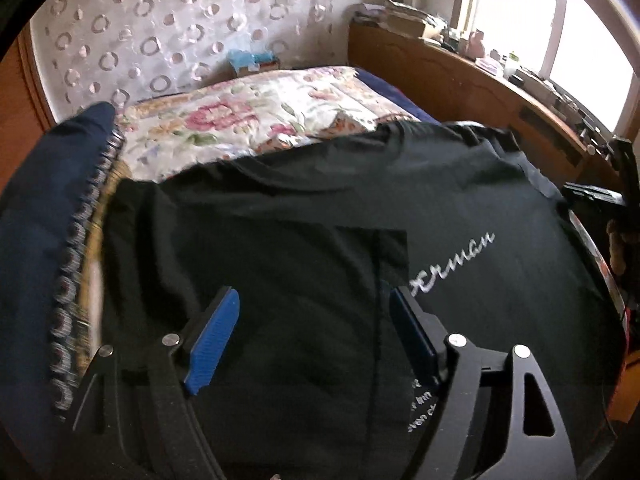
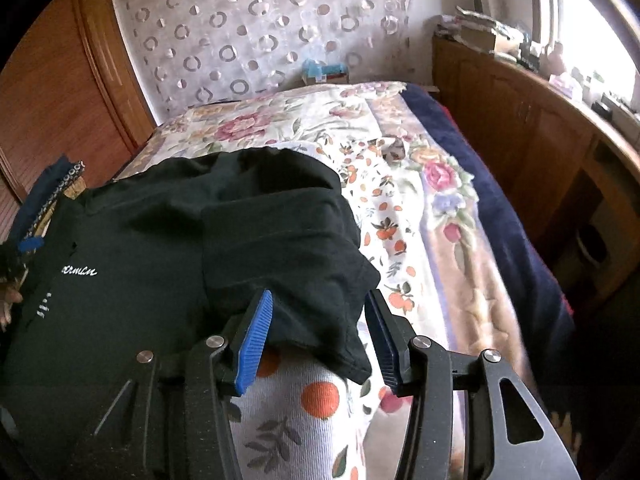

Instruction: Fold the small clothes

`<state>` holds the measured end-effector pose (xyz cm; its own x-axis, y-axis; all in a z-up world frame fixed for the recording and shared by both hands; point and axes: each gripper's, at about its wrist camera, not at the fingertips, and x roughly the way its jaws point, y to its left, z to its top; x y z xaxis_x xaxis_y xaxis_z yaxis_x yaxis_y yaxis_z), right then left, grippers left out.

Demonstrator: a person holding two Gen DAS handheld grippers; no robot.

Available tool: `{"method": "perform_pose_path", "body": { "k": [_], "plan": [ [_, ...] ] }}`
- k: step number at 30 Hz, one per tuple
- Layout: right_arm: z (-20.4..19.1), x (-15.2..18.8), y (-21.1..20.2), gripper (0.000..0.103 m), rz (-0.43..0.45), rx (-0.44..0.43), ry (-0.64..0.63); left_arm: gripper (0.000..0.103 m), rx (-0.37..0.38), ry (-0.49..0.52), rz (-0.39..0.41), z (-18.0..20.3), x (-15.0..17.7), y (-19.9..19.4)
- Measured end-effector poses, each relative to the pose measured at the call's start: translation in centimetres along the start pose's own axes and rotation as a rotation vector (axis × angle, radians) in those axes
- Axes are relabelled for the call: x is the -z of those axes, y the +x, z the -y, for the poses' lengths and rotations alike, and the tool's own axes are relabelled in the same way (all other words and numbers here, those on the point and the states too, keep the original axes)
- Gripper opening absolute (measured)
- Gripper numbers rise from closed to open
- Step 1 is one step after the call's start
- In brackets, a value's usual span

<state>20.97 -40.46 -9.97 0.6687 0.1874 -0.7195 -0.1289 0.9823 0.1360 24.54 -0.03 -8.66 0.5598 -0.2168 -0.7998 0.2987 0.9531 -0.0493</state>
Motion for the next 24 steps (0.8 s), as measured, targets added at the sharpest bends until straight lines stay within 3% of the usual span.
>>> {"method": "perform_pose_path", "body": {
  "k": [8, 11, 13, 18, 24],
  "plan": [
    [0.4, -0.2, 0.6, 0.048, -0.054, -0.034, 0.013, 0.078, -0.022, 0.006, -0.013, 0.9, 1.2, 1.1],
    [-0.1, -0.3, 0.2, 0.036, -0.048, -0.045, -0.009, 0.079, -0.031, 0.010, -0.003, 1.0, 1.3, 1.1],
    [-0.5, -0.4, 0.1, 0.035, -0.048, -0.018, -0.039, 0.079, -0.034, 0.007, 0.009, 1.0, 1.5, 1.0],
    [-1.7, -0.5, 0.2, 0.008, -0.030, 0.089, -0.133, 0.081, -0.035, 0.002, 0.009, 1.0, 1.5, 1.2],
    [-3.2, -1.3, -0.8, 0.004, 0.046, 0.095, -0.170, 0.084, -0.034, 0.005, 0.004, 0.9, 1.3, 1.3]
  ]
}}
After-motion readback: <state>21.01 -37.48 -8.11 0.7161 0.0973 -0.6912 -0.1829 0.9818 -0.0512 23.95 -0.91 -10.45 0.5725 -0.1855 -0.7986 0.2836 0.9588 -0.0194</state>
